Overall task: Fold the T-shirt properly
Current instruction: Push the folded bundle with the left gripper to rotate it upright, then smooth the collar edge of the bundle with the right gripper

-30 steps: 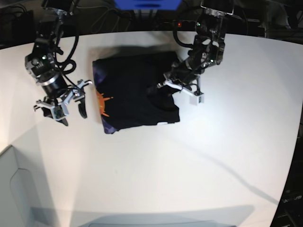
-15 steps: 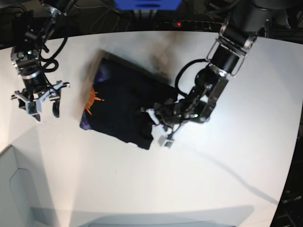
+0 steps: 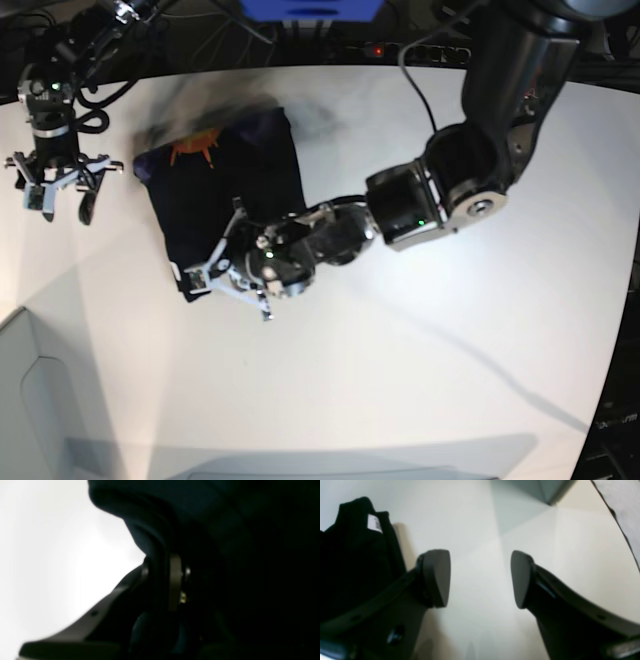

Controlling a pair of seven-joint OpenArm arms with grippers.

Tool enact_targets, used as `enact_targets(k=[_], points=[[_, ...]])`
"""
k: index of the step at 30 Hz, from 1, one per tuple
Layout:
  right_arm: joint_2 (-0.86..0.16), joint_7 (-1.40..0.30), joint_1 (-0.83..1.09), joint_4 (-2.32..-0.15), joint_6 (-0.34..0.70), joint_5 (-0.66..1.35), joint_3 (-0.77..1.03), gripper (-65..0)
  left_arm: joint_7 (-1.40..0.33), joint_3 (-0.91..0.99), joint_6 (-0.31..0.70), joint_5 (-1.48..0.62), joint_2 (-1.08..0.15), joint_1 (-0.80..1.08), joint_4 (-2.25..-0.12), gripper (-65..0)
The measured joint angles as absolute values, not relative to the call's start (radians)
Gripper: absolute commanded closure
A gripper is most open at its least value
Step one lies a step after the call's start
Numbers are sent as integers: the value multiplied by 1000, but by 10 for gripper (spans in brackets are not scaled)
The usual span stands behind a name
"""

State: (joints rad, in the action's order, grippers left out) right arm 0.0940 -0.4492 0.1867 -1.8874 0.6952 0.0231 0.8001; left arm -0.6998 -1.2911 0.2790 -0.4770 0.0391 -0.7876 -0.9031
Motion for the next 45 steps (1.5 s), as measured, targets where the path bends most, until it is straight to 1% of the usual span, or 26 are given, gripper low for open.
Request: enact_targets(k=[1,3,5,8,10,11,13,16,18,22,26,28,30,33,36,37,39,41,45], points=[[100,-449,189,-1887,695,23,811,-385,-699,-1291,289,-434,61,-788,-891,-9],[116,-449,189,-1887,695,23,831,-385,-708,-1291,293,-355,107,-786,-863,-61],[127,-450,189,-1887,695,23,852,-385,-712,-1291,290,-291,136,-779,-847,-160],[128,-445,209,-1887,695,23,867,-385,-729,-1291,280,-257,145,-780,-851,-356],[130,-456,217,-1887,695,21,867,-385,-733,-1272,281,-255,144,-788,-853,-434],[130,-456,217,-1887,695,19,867,-385,-749,-1243,282,-256,142,-787,-865,-455],[130,-449,214,-1887,695,20,867,-385,-766,-1175,305,-270,126,-770,-917,-462],[135,-448,224,-1898,695,23,865,-385,-781,-1061,310,-273,109,-759,-1013,-462],[156,-455,243,-1935,695,17,854,-385,-769,-976,306,-273,73,-765,-1099,-462],[162,-445,274,-1995,696,26,751,-384,-776,-793,301,-270,-27,-742,-1268,-462],[162,-438,353,-2011,696,27,625,-377,-843,-550,302,-268,-162,-616,-1490,-462],[163,-450,381,-2008,695,20,580,-336,-868,-405,301,-264,-222,-532,-1591,-462],[160,-443,386,-2008,695,25,537,-278,-874,-260,302,-279,-271,-437,-1673,-462],[156,-437,386,-2009,695,31,477,-158,-889,-51,300,-263,-318,-268,-1748,-462],[162,-444,401,-2009,695,28,430,-30,-896,134,301,-268,-317,-103,-1801,-462],[161,-445,415,-2009,695,32,413,0,-891,197,309,-280,-311,-57,-1814,-462],[158,-446,443,-2008,695,25,371,0,-889,302,300,-267,-307,12,-1820,-462],[152,-443,475,-2007,696,27,329,0,-888,366,297,-262,-305,68,-1821,-462],[156,-431,504,-1940,695,30,277,0,-894,399,304,-274,-300,136,-1815,-462]])
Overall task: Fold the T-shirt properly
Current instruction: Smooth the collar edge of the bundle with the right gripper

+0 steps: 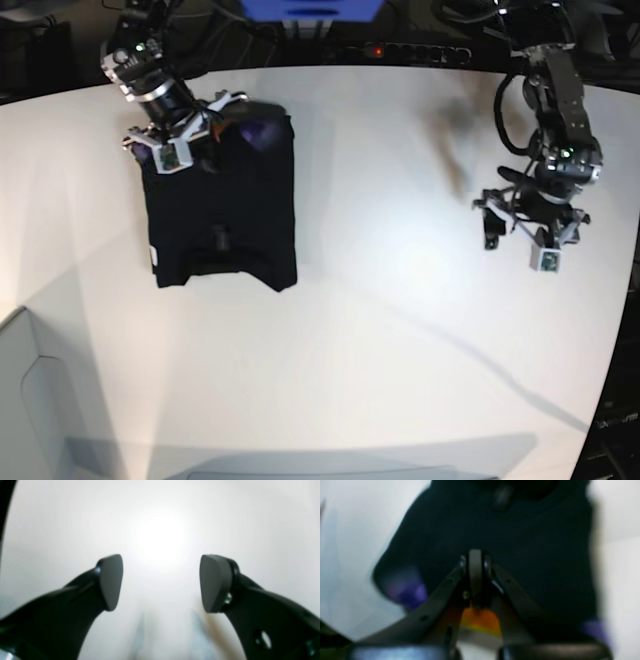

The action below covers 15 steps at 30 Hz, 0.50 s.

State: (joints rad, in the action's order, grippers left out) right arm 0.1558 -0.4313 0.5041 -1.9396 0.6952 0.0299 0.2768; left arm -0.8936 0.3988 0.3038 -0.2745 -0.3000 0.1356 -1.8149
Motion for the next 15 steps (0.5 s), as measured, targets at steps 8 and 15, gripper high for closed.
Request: enact_targets(k=[8,15], points=[[155,-267,498,-1753,694,40,279,0,-887,405,303,-274,-299,176,-1823,-462],[153,-276,524,-1962,695,23,340,0,-888,405,304,-273,-302,215,-1823,-462]])
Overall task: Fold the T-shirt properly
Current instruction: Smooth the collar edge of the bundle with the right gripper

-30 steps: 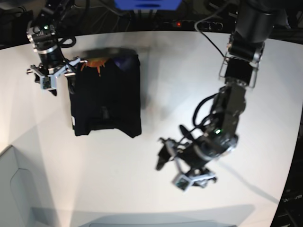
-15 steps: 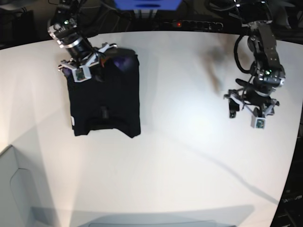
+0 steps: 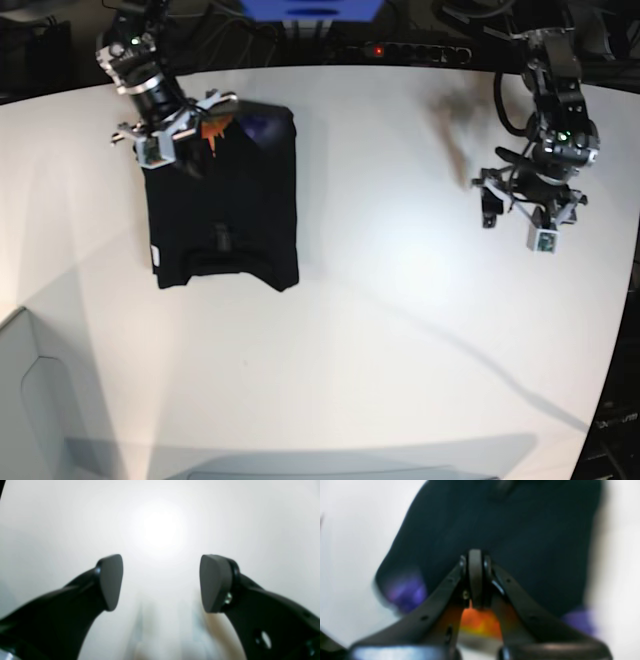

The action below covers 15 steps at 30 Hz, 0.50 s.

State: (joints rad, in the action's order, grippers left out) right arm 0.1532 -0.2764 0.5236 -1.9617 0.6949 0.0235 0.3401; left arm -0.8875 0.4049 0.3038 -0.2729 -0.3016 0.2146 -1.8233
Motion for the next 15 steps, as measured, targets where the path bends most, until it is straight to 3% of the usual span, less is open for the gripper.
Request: enact_targets(k=[5,15], points=[[161,-269,477,-1971,695,33,453,0,-888,405,304,-276,-301,219,-1823,-462],[157,-246,449,-1740,694,35,550,0,-881,405,307,-274,-300,240,-1822,-462]])
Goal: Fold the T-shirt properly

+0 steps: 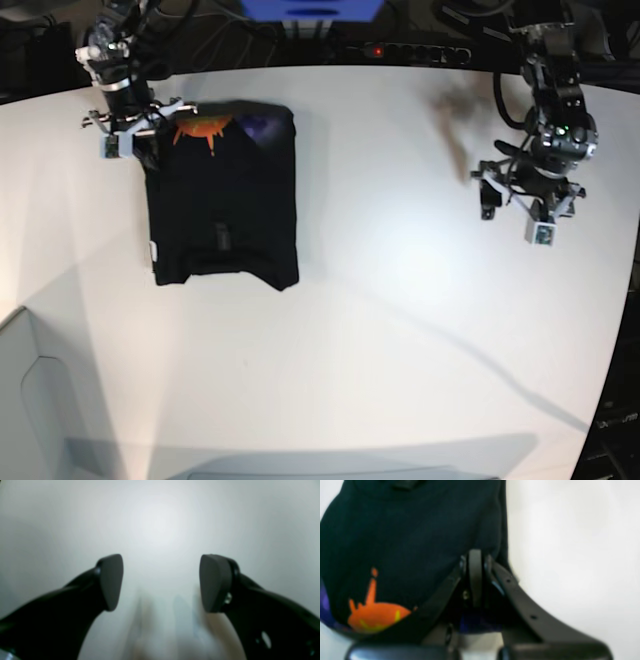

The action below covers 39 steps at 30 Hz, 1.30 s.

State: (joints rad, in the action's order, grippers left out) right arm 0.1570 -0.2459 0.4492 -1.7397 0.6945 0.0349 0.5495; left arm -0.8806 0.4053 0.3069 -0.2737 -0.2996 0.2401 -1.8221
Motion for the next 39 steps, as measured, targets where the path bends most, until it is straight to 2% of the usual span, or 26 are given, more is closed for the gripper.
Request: enact_targets(k=[9,11,15,19,24,32,35,39], points=[[142,-226,442,-1715,695,62,618,0,-879,461,311,-270,-286,269,-1819,-460],[149,-248,450,-1754,695,118,651,0,-889,486,311,-270,-279,269,-1819,-429],[150,-226,474,-1870,694,210,730,0,-886,535,311,-319,-277,286,-1824,-220],[164,-245,533,-1884,696,230,752,0,-886,638,311,-426,-274,328,-1824,-8],[162,-251,592,-1884,696,238,854,0,-887,786,311,-506,-276,428,-1840,-2],[164,-504,704,-1887,695,244,1002,0,-877,950,311,-521,-257,703,-1905,0],[164,-533,744,-1885,695,243,1008,0,-870,949,312,-518,-205,783,-1877,0],[160,-545,766,-1815,695,244,982,0,-869,868,311,-436,-164,820,-1727,0]])
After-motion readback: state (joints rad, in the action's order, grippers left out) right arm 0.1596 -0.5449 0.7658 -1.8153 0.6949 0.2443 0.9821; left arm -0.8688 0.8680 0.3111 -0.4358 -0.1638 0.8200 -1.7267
